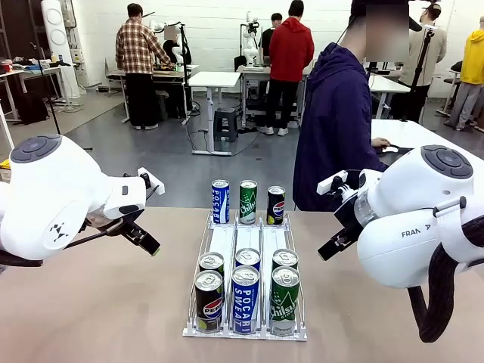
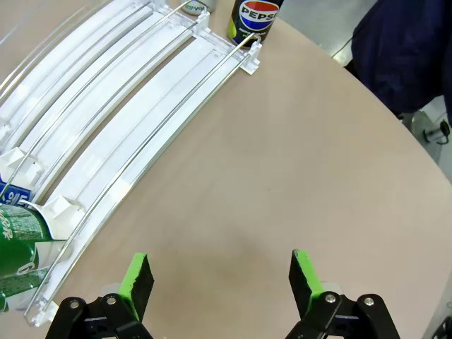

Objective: Retrieve and hand over the desired beverage to the person.
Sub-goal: Pick up a can of the same type that the person held from the Automatic Can Dispenser.

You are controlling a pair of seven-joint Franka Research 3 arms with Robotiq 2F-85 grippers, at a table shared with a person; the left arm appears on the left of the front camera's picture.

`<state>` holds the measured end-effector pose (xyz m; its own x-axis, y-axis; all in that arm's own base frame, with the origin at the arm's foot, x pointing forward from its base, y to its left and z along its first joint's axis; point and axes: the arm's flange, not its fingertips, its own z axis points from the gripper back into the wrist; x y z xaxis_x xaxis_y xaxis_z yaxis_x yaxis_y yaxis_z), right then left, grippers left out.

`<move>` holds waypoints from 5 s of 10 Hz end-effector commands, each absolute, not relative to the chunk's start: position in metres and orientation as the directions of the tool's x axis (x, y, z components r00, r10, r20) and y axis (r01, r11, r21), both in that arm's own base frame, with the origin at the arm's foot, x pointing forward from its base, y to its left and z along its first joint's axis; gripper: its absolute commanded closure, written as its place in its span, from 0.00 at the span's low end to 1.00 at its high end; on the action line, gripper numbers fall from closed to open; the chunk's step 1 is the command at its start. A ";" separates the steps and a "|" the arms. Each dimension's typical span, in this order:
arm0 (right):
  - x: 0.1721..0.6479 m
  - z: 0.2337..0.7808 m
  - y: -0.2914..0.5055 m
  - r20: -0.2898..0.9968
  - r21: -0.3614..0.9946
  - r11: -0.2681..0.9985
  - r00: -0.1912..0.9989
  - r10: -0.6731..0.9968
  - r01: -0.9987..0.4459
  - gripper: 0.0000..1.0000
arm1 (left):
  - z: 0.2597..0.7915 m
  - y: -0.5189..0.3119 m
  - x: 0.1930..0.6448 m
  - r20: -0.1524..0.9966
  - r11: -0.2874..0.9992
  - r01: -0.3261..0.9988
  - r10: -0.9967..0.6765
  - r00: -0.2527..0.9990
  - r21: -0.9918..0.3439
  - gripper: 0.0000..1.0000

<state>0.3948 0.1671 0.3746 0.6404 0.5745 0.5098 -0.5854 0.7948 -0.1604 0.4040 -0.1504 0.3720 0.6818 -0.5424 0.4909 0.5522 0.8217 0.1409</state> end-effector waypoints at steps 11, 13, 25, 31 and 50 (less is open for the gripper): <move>0.379 0.435 0.161 0.537 -0.257 0.807 0.616 0.577 -0.531 0.00 | 0.422 -0.145 0.402 0.502 0.789 0.587 -0.587 0.635 0.181 0.00; 0.365 0.516 0.147 0.556 -0.267 0.819 0.614 0.561 -0.507 0.00 | 0.508 -0.144 0.396 0.528 0.775 0.601 -0.599 0.602 0.194 0.00; 0.306 0.643 0.055 0.677 0.034 0.715 0.543 0.497 -0.698 0.00 | 0.658 -0.085 0.349 0.616 0.605 0.783 -0.565 0.549 -0.143 0.00; 0.268 0.651 -0.086 0.801 0.236 0.861 0.592 0.091 -0.451 0.00 | 0.656 0.057 0.334 0.696 0.732 0.594 -0.233 0.679 -0.334 0.00; 0.264 0.660 -0.104 0.796 0.223 0.867 0.597 0.102 -0.445 0.00 | 0.658 0.075 0.332 0.685 0.738 0.586 -0.237 0.689 -0.335 0.00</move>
